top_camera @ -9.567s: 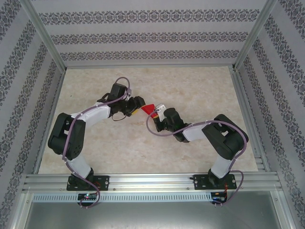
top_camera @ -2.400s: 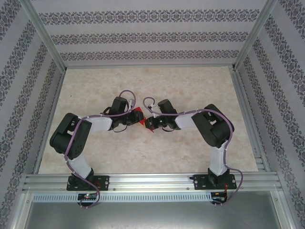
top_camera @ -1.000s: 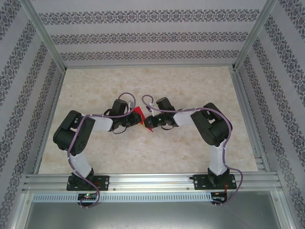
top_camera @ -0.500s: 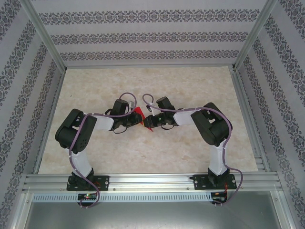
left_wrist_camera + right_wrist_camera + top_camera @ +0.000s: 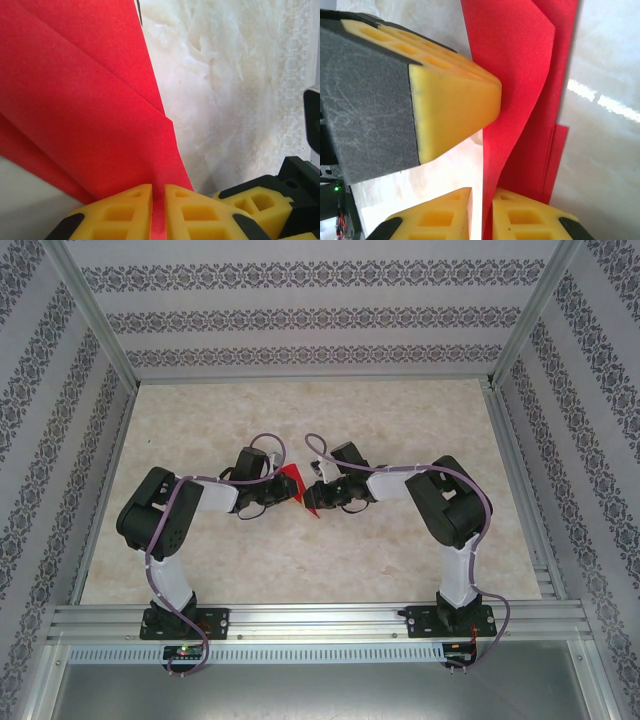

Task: Fold a paper plane with a square sheet of paper (pick it up from the middle)

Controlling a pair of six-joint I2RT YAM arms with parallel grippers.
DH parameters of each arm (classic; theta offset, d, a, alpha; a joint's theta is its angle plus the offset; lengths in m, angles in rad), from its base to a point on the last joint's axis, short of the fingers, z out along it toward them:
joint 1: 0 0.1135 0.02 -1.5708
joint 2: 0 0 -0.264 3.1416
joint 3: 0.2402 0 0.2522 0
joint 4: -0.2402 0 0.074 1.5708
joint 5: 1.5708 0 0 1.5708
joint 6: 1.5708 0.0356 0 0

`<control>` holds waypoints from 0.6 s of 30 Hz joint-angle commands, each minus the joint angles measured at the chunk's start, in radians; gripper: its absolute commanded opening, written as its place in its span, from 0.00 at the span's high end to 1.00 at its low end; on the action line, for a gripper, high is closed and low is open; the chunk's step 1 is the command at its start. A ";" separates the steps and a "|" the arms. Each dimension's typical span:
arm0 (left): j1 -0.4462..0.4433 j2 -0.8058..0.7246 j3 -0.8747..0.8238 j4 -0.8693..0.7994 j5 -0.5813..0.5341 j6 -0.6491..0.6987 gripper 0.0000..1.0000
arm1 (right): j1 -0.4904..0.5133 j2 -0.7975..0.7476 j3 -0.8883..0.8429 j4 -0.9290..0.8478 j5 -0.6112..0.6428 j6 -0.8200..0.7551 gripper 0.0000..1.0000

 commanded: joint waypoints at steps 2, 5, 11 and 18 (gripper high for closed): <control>0.017 0.050 0.004 -0.028 -0.049 -0.004 0.84 | -0.004 -0.025 -0.015 -0.053 -0.002 0.020 0.86; 0.017 0.051 0.007 -0.033 -0.051 -0.007 0.84 | -0.006 -0.007 -0.020 -0.077 0.016 0.019 0.89; 0.017 0.056 0.016 -0.047 -0.058 -0.011 0.84 | -0.013 0.017 -0.016 -0.132 0.052 0.010 0.93; 0.017 0.069 0.032 -0.081 -0.063 -0.012 0.85 | -0.013 -0.050 0.019 -0.169 0.053 0.002 0.87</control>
